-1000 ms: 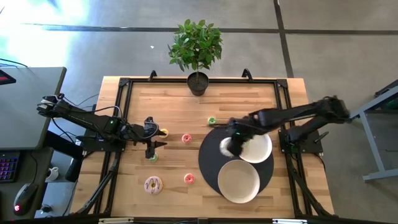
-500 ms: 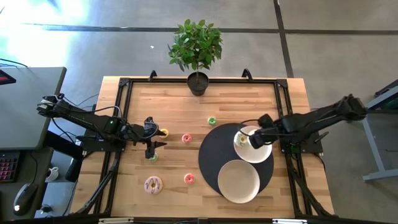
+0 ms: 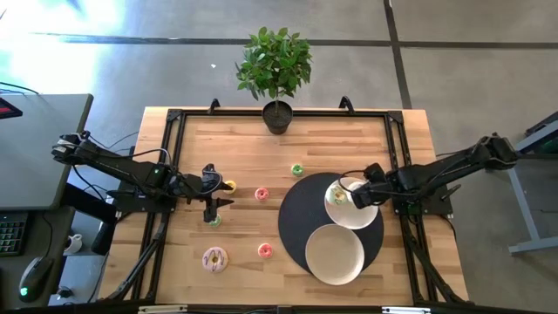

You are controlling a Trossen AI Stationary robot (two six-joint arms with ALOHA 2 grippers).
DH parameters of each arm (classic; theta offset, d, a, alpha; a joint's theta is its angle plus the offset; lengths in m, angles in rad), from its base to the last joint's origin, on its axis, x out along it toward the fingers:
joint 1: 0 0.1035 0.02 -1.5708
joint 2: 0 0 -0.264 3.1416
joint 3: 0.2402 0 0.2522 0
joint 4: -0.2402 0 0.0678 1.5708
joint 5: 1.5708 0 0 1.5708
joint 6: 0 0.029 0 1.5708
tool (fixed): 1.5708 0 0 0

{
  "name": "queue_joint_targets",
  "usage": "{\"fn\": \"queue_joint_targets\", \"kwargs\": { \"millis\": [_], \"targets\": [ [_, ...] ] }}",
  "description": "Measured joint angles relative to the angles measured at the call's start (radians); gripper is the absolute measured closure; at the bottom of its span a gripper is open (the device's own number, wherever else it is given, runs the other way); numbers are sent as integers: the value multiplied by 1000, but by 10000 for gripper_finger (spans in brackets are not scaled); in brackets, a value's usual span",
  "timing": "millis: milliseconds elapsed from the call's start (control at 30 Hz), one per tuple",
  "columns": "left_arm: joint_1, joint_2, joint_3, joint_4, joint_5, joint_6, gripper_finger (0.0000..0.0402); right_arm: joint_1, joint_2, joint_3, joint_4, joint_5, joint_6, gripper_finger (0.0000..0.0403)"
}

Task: Pick & Place donuts
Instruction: Put the big white donut on the top white plate

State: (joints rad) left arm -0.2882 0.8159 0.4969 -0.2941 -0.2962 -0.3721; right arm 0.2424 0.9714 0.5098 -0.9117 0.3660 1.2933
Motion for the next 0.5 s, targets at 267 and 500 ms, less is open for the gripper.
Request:
{"fn": "queue_joint_targets", "kwargs": {
  "millis": [267, 500],
  "targets": [
    [0, 0, 0, 1, 0, -3, 188, 0, 0, 0, 3, -83, -61, 320],
    [0, 0, 0, 1, 0, -3, 188, 0, 0, 0, 4, -83, -63, 291]
  ]
}}
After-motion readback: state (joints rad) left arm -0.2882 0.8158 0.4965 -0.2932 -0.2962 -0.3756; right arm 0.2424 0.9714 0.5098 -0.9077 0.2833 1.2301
